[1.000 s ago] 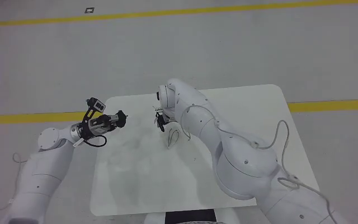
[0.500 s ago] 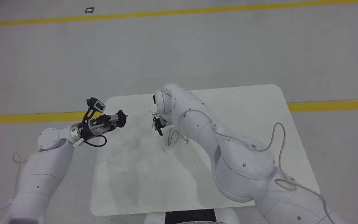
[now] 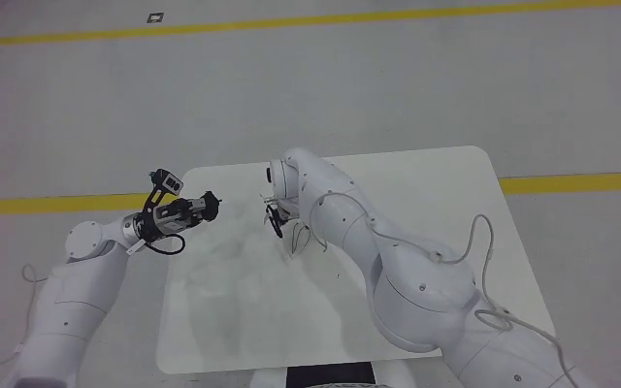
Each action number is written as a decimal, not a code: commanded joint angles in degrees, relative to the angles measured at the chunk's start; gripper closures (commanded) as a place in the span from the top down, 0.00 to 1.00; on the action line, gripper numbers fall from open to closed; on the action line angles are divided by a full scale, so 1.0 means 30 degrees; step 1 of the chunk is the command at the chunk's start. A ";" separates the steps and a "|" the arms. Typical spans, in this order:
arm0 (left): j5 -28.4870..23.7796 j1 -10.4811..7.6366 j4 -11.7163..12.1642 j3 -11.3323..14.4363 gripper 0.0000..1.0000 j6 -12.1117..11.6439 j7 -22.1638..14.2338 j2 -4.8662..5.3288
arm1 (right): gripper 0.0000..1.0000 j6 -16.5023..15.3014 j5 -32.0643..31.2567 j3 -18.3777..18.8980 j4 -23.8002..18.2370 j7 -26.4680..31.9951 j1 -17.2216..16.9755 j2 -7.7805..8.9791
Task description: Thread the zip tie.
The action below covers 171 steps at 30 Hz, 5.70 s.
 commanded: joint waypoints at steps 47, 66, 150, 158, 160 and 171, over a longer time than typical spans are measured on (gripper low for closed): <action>0.0000 0.0000 0.0000 0.0000 0.00 0.0000 0.0000 0.0000 | 0.00 0.0000 -0.0478 0.0000 -0.0553 -0.2042 -0.1829 0.0000; 0.0000 0.0000 0.0000 0.0000 0.00 0.0000 0.0000 0.0000 | 0.00 0.0000 -0.1974 0.0017 -0.1468 -0.3434 -0.2464 0.0493; 0.0000 0.0000 0.0000 0.0000 0.00 0.0000 0.0000 0.0000 | 0.17 0.0000 -0.5520 0.1160 -0.2583 -0.2657 -0.3497 0.0482; 0.0000 0.0000 0.0000 0.0000 0.00 0.0000 0.0000 0.0000 | 0.18 0.0000 -0.5928 0.1189 -0.2694 -0.2422 -0.3638 0.0481; 0.0000 0.0000 0.0000 0.0000 0.00 0.0000 0.0000 0.0000 | 0.18 0.0000 -0.6015 0.1217 -0.2704 -0.2374 -0.3656 0.0480; 0.0000 0.0000 0.0000 0.0000 0.00 0.0000 0.0000 0.0000 | 0.16 0.0000 -0.6441 0.1401 -0.2714 -0.2198 -0.3738 0.0476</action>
